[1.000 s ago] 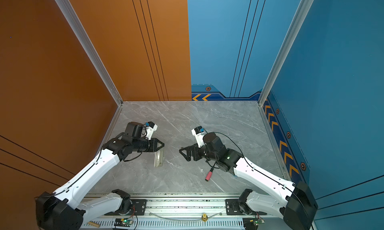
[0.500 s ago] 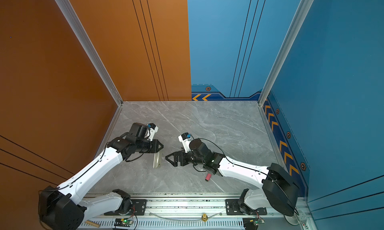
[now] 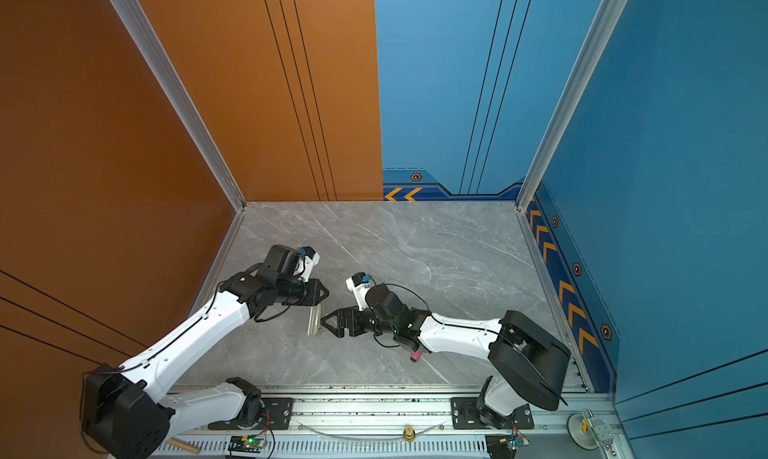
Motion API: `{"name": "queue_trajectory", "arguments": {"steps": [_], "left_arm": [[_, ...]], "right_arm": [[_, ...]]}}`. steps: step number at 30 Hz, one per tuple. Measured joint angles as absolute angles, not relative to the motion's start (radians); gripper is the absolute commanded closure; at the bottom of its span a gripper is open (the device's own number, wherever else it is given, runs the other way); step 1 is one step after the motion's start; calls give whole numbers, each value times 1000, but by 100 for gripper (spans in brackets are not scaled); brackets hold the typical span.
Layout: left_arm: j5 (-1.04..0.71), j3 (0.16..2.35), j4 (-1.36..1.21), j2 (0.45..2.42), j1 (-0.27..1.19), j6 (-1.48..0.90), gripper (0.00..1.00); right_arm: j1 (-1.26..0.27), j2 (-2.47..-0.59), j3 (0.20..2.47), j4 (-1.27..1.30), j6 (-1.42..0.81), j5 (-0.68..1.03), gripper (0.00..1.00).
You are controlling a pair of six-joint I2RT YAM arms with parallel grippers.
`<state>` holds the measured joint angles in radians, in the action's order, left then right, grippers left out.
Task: Load the batteries into the remote control
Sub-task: 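Swing the open right gripper toward the remote's lower end, then close the right gripper on the remote's lower end while the left holds it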
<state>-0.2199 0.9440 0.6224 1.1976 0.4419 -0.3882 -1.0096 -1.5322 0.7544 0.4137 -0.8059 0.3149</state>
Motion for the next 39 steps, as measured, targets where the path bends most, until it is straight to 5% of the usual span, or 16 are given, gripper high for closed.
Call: {"name": "queue_trajectory", "arguments": {"steps": [17,39], "left_arm": [[-188,956,621,1244,466,-384,100],[-183,956,620,1244,472,-382,100]], "right_arm": [[-1041,-1647,754,542,-871,315,17],[-1045,-1710,759,622,-916,325,45]]}}
